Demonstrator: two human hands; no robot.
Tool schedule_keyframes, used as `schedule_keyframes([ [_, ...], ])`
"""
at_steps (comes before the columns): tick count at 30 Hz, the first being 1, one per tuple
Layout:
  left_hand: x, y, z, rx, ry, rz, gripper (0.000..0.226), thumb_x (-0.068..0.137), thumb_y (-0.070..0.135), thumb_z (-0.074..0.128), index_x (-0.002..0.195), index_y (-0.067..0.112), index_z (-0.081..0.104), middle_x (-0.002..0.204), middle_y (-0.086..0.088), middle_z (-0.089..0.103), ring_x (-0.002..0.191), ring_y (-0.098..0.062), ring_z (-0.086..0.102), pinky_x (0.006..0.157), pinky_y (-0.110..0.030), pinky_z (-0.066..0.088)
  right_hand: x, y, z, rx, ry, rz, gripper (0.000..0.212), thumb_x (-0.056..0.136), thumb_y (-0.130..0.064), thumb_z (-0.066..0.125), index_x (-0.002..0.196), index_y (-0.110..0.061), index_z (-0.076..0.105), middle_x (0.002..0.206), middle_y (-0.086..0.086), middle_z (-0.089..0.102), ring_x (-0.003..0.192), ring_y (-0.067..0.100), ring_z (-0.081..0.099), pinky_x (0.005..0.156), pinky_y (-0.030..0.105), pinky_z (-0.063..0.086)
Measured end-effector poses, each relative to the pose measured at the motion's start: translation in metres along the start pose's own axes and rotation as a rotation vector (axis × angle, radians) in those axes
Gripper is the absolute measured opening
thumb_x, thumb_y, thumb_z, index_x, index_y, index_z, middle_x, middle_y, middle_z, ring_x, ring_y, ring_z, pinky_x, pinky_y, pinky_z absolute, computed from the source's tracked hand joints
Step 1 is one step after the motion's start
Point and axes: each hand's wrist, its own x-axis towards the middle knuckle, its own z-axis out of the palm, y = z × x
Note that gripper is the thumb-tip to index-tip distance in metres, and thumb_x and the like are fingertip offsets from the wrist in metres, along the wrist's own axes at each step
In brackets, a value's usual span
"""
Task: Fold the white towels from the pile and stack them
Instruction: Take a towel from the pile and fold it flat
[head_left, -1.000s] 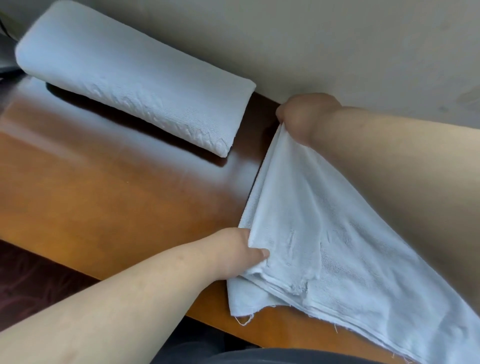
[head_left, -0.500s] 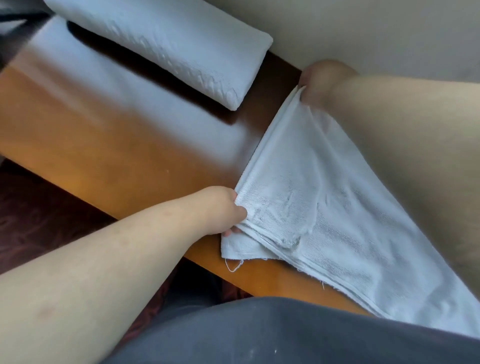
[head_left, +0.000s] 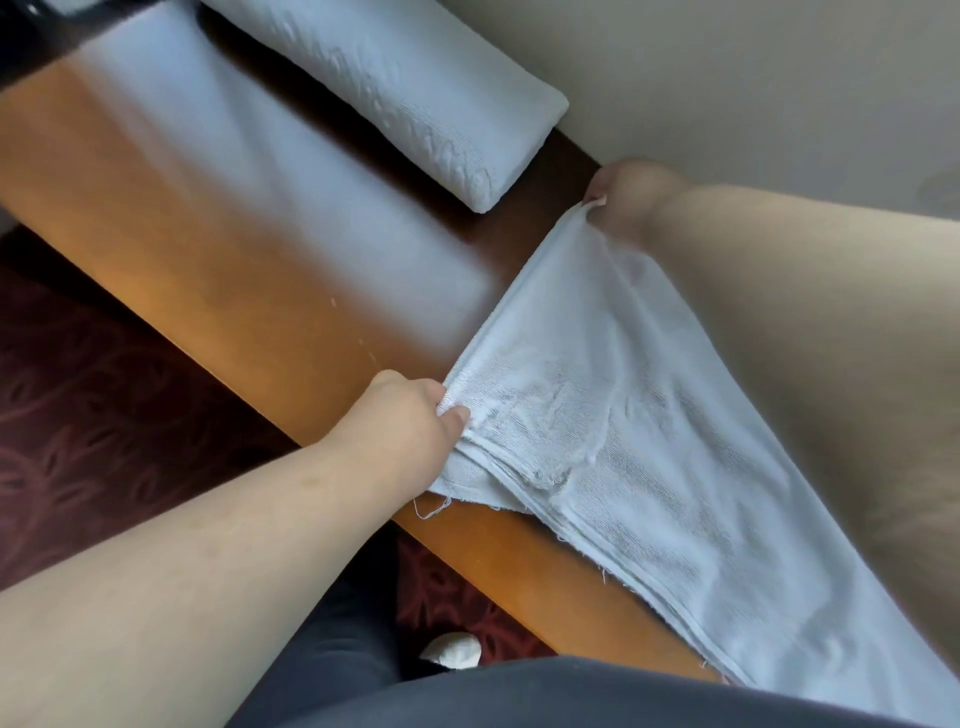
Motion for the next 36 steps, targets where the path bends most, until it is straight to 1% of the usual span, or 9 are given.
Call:
schedule_keyframes([
  [8, -0.004, -0.010, -0.001, -0.035, -0.067, -0.044, 0.012, 0.091, 0.030, 0.058, 0.087, 0.020, 0.060, 0.071, 0.002, 0.059, 0.061, -0.015, 0.052, 0.050, -0.024, 0.036, 0.001, -0.012, 0.009, -0.095, 0.016, 0.023, 0.035, 0.095, -0.009, 0.048, 0.128, -0.007, 0.060, 0.123, 0.017, 0.060, 0.111, 0.036, 0.056, 0.088, 0.034, 0.045],
  [12, -0.001, -0.020, -0.016, -0.187, -0.026, -0.111, 0.018, 0.084, 0.026, 0.059, 0.072, 0.014, 0.055, 0.062, -0.001, 0.054, 0.051, -0.016, 0.044, 0.044, -0.023, 0.029, 0.007, -0.020, 0.011, -0.125, -0.015, 0.106, 0.038, 0.099, -0.010, 0.048, 0.136, 0.001, 0.051, 0.135, 0.022, 0.053, 0.123, 0.037, 0.051, 0.100, 0.040, 0.041],
  [15, 0.000, -0.029, -0.024, -0.359, -0.105, -0.128, 0.013, 0.083, 0.028, 0.065, 0.081, 0.015, 0.066, 0.079, -0.010, 0.070, 0.067, -0.021, 0.063, 0.063, -0.027, 0.051, 0.001, -0.033, 0.013, -0.133, -0.037, 0.142, 0.052, 0.097, -0.006, 0.058, 0.145, 0.003, 0.039, 0.146, 0.023, 0.043, 0.133, 0.038, 0.042, 0.107, 0.040, 0.032],
  [18, -0.003, -0.034, -0.023, -0.394, -0.254, -0.128, 0.014, 0.084, 0.037, 0.072, 0.096, 0.030, 0.070, 0.099, 0.001, 0.072, 0.092, -0.021, 0.070, 0.082, -0.041, 0.059, -0.021, -0.043, 0.012, 0.024, 0.077, 0.138, 0.054, 0.099, -0.007, 0.052, 0.150, -0.005, 0.036, 0.150, 0.021, 0.037, 0.136, 0.037, 0.038, 0.109, 0.038, 0.030],
  [21, -0.005, -0.037, -0.021, -0.381, -0.233, -0.116, 0.013, 0.087, 0.033, 0.069, 0.100, 0.033, 0.068, 0.103, 0.002, 0.070, 0.093, -0.021, 0.070, 0.081, -0.041, 0.060, -0.061, -0.075, 0.021, 0.275, 0.289, -0.037, 0.043, 0.092, -0.021, 0.051, 0.135, -0.020, 0.051, 0.135, 0.011, 0.051, 0.122, 0.032, 0.050, 0.097, 0.036, 0.043],
  [23, -0.005, -0.036, -0.019, -0.383, -0.196, -0.109, 0.013, 0.090, 0.026, 0.066, 0.102, 0.031, 0.067, 0.103, 0.002, 0.070, 0.091, -0.022, 0.071, 0.081, -0.041, 0.060, -0.101, -0.105, 0.039, 0.372, 0.275, -0.214, 0.030, 0.086, -0.037, 0.058, 0.112, -0.024, 0.060, 0.106, -0.003, 0.061, 0.098, 0.020, 0.059, 0.076, 0.029, 0.043],
  [25, -0.005, -0.035, -0.019, -0.365, -0.185, -0.116, 0.015, 0.091, 0.020, 0.061, 0.100, 0.031, 0.066, 0.101, 0.001, 0.069, 0.084, -0.020, 0.070, 0.079, -0.037, 0.060, -0.141, -0.131, 0.065, 0.431, 0.132, -0.260, 0.039, 0.079, -0.055, 0.064, 0.103, -0.025, 0.058, 0.091, -0.010, 0.059, 0.081, 0.014, 0.057, 0.062, 0.029, 0.041],
  [31, -0.007, -0.040, -0.024, -0.363, -0.220, -0.026, 0.033, 0.088, 0.010, 0.060, 0.106, 0.036, 0.067, 0.089, 0.011, 0.068, 0.073, -0.006, 0.062, 0.058, -0.016, 0.054, -0.179, -0.135, 0.116, 0.556, 0.104, -0.069, 0.052, 0.078, -0.053, 0.073, 0.114, -0.019, 0.055, 0.106, -0.003, 0.053, 0.098, 0.018, 0.050, 0.080, 0.031, 0.043],
  [36, 0.000, -0.042, -0.030, -0.377, -0.258, -0.023, 0.038, 0.090, 0.007, 0.058, 0.109, 0.039, 0.065, 0.094, 0.017, 0.070, 0.078, -0.003, 0.062, 0.050, -0.012, 0.045, -0.185, -0.132, 0.123, 0.482, 0.123, -0.052, 0.018, 0.094, -0.035, 0.055, 0.101, -0.021, 0.063, 0.096, 0.000, 0.061, 0.094, 0.025, 0.057, 0.077, 0.037, 0.047],
])
